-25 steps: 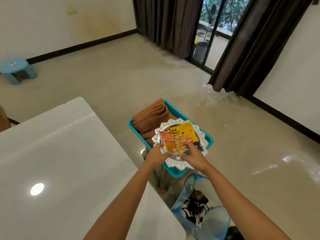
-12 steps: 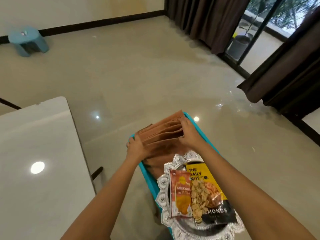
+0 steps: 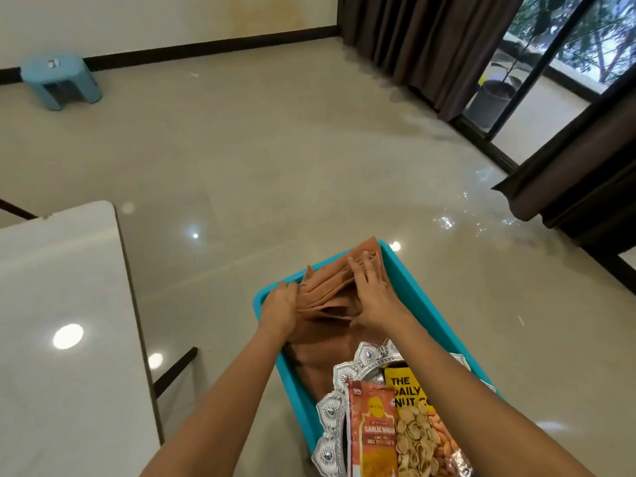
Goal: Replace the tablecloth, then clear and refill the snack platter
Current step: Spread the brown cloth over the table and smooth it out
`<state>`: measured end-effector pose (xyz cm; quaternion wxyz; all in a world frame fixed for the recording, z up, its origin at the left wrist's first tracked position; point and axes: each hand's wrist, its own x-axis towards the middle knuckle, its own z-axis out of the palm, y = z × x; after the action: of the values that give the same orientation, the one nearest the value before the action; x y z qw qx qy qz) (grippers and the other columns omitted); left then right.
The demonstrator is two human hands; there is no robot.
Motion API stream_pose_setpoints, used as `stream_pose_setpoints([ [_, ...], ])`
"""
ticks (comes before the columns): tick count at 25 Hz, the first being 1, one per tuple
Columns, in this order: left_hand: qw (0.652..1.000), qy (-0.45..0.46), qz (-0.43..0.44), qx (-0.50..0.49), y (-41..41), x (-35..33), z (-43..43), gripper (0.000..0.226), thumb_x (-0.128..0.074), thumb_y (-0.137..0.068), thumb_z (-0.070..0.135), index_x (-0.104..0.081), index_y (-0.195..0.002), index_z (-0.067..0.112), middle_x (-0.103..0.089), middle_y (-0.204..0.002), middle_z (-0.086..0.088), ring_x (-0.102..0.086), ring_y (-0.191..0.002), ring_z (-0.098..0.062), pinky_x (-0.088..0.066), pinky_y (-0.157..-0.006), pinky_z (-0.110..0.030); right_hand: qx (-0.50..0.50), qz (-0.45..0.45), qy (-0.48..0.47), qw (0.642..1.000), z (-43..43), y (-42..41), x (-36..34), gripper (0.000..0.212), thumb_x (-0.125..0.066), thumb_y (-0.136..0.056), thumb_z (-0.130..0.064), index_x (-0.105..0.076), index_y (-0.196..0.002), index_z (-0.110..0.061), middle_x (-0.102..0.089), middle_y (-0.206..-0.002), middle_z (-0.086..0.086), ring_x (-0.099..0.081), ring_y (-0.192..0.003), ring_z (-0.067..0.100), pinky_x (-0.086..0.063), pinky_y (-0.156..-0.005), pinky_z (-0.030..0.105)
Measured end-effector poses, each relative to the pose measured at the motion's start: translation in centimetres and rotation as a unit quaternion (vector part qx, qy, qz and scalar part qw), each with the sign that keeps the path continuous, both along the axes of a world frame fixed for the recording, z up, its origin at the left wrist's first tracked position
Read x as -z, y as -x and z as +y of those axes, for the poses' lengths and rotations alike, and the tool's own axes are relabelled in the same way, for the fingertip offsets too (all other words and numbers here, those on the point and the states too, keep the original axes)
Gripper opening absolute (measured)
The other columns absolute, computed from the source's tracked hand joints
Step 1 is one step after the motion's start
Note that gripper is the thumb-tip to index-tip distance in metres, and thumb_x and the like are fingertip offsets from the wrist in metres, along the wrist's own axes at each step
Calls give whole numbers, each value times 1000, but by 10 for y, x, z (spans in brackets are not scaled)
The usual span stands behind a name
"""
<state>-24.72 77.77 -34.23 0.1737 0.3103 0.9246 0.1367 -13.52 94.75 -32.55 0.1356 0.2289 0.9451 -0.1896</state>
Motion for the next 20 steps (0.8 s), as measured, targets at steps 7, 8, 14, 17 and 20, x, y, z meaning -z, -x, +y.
stream_pose_setpoints([
  [7,968,-207,41,135,-26,-102,21,32,-55,-84,23,-61,-114,15,-57,-102,-9,-61,-87,-36,-48,-74,-41,91,176,-125,972,-3,-15,-54,79,-66,-81,-28,-19,-144,-42,-18,-155,-11,-34,-124,36,-31,-97,45],
  [8,963,-220,67,141,-28,-123,18,33,-49,-84,28,-61,-111,14,-57,-100,-9,-61,-85,-36,-49,-70,-41,108,219,-136,960,-6,-16,-70,63,-62,-85,-24,-32,-139,-39,-27,-151,-11,-35,-122,35,-32,-95,44],
  [14,901,-347,216,146,-45,-252,-53,39,-43,-84,50,-60,-98,18,-59,-98,0,-60,-79,-24,-50,-66,-34,103,424,-153,887,-61,-17,-187,36,-63,-80,-31,-61,-115,-19,-54,-130,4,-43,-112,38,-43,-84,46],
  [17,872,-365,292,148,-42,-314,-119,41,-35,-94,56,-54,-105,21,-61,-101,-1,-60,-80,-23,-52,-62,-32,88,503,-150,846,-121,-8,-250,29,-59,-83,-35,-64,-105,-17,-58,-122,5,-49,-104,36,-41,-82,41],
  [20,855,-347,361,136,-51,-376,-209,37,-50,-92,45,-63,-107,14,-64,-102,-6,-62,-77,-21,-53,-61,-24,47,548,-138,824,-203,-9,-314,24,-58,-85,-33,-63,-104,-19,-58,-120,3,-51,-106,35,-40,-81,43],
])
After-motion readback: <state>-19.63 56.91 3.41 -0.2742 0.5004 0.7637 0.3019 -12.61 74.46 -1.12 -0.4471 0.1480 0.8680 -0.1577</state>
